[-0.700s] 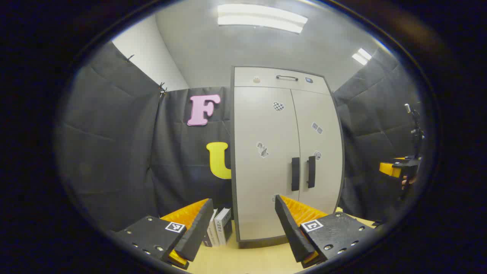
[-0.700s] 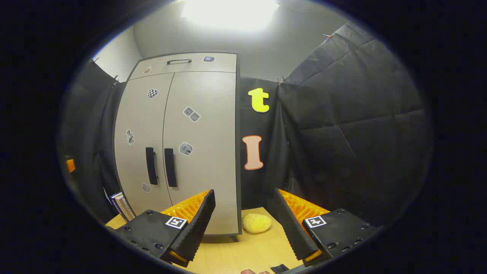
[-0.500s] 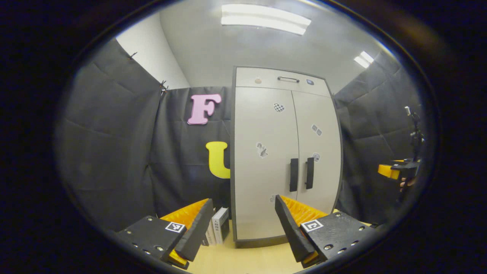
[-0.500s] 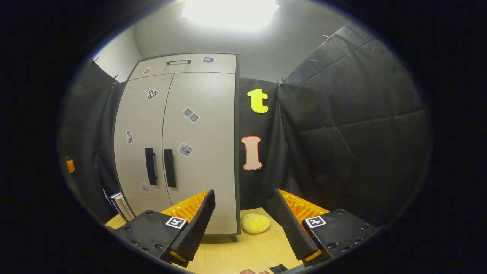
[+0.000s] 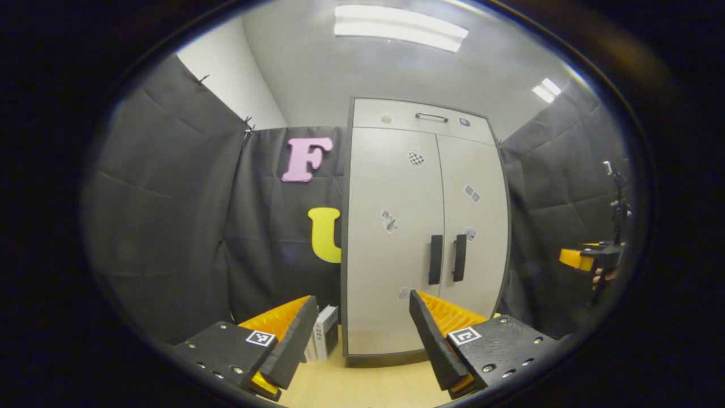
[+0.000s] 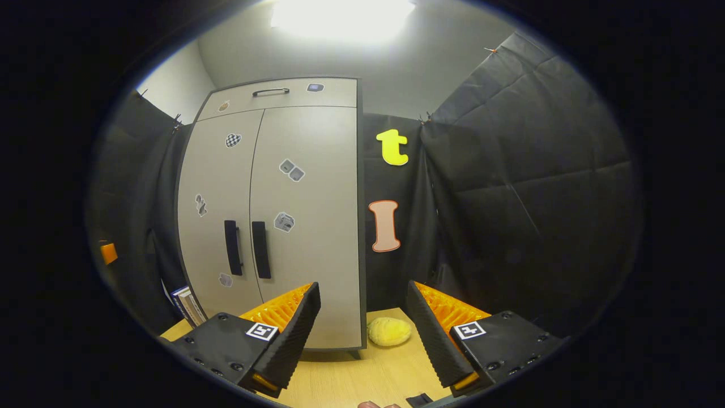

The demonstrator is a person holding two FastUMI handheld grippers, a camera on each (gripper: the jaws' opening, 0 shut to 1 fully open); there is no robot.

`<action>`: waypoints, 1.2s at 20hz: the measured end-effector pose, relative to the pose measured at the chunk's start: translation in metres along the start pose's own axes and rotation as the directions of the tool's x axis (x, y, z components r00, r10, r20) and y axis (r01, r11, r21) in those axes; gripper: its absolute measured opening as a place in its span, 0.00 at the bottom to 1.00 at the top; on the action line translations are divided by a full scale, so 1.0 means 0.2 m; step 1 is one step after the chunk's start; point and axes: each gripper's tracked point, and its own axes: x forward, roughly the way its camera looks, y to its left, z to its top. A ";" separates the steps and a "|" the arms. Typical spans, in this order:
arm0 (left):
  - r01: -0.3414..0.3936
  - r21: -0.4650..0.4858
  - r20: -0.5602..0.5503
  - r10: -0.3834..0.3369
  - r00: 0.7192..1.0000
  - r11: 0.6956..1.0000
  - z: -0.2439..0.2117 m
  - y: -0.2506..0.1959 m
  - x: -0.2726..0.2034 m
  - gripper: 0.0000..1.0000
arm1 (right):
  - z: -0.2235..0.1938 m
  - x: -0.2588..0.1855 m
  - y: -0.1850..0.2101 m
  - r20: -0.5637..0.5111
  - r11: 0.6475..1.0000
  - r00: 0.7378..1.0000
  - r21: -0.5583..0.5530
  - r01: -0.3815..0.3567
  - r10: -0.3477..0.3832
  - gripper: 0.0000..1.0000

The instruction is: Open the right door of the double-door shoe cabinet with the right hand, and open the left door with the left hand.

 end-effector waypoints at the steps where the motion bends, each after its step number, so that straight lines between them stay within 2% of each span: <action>1: -0.011 0.001 -0.004 0.011 1.000 1.000 0.00 -0.01 0.00 0.94 | -0.01 0.02 -0.01 -0.008 1.000 1.000 0.005 -0.007 0.007 0.92; 6: -0.088 0.021 -0.027 0.089 0.996 0.996 -0.01 -0.09 -0.03 0.94 | -0.04 0.16 -0.05 -0.049 0.998 0.997 0.005 -0.063 0.064 0.97; 8: -0.118 0.010 -0.048 0.118 0.992 0.993 -0.03 -0.15 -0.03 0.94 | -0.06 0.21 -0.04 -0.072 0.993 0.990 0.032 -0.117 0.119 0.93; 10: -0.139 -0.006 -0.073 0.138 0.988 0.990 -0.05 -0.21 -0.04 0.94 | -0.03 0.27 0.00 -0.061 0.979 0.980 0.082 -0.185 0.190 0.96; 14: -0.220 0.025 -0.088 0.221 0.971 0.975 -0.04 -0.31 -0.14 0.94 | -0.05 0.42 0.04 -0.091 0.952 0.952 0.128 -0.279 0.292 0.97; 17: -0.264 0.024 -0.115 0.265 0.958 0.964 -0.07 -0.36 -0.18 0.94 | -0.05 0.52 0.08 -0.101 0.937 0.939 0.152 -0.313 0.330 0.98; 21: -0.281 0.075 -0.122 0.289 0.950 0.957 -0.08 -0.28 -0.15 0.94 | 0.03 0.60 0.16 -0.064 0.933 0.941 0.168 -0.318 0.332 0.98; 24: -0.263 0.030 -0.111 0.265 0.958 0.964 -0.08 -0.19 -0.05 0.94 | 0.11 0.62 0.30 -0.060 0.921 0.933 0.196 -0.337 0.354 0.98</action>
